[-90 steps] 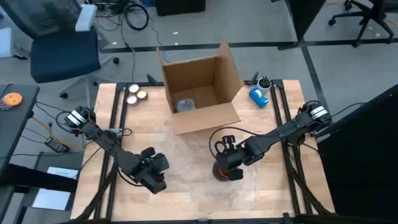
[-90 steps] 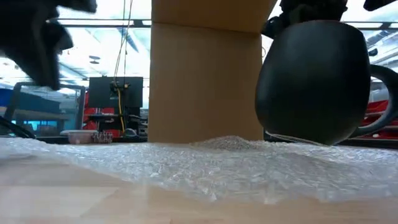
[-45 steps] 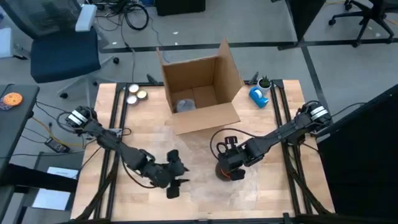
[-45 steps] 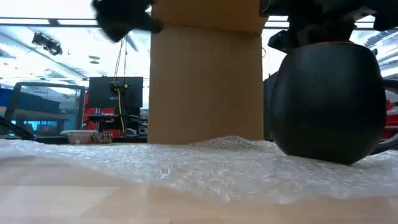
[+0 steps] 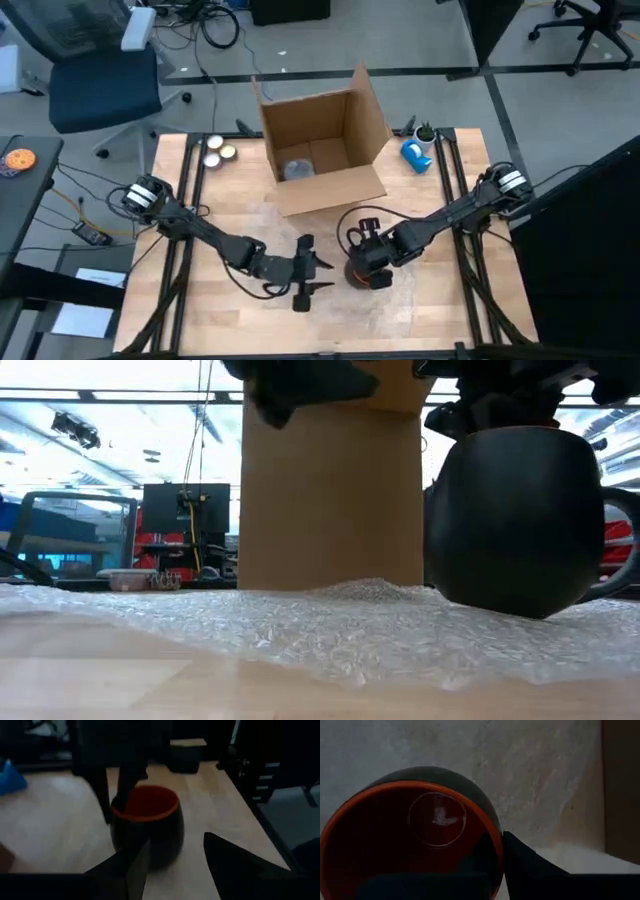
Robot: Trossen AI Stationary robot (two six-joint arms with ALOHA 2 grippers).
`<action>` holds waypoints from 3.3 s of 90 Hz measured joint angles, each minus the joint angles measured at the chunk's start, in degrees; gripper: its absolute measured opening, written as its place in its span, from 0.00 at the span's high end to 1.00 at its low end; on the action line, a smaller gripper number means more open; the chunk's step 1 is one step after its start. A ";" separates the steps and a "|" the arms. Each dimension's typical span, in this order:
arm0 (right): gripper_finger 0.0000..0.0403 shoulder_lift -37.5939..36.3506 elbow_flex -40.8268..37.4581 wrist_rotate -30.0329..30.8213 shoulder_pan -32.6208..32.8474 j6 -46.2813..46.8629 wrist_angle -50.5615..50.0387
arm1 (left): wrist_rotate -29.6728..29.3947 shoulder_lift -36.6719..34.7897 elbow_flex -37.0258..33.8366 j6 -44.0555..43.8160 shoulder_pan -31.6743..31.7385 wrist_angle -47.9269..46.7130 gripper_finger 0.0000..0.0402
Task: Wrap mug
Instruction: Wrap the black mug with the bubble wrap
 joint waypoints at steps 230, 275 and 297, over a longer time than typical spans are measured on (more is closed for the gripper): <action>1.00 1.95 1.42 10.78 -1.20 -12.85 19.80 | -8.11 6.65 0.00 -26.71 -11.20 -39.13 0.58; 1.00 2.63 2.58 4.97 2.63 -5.67 14.70 | -5.53 4.81 -0.11 -26.87 -10.98 -43.55 0.58; 1.00 1.82 2.78 0.21 -1.04 -6.07 17.19 | -6.25 4.26 -0.09 -26.98 -10.45 -41.98 0.58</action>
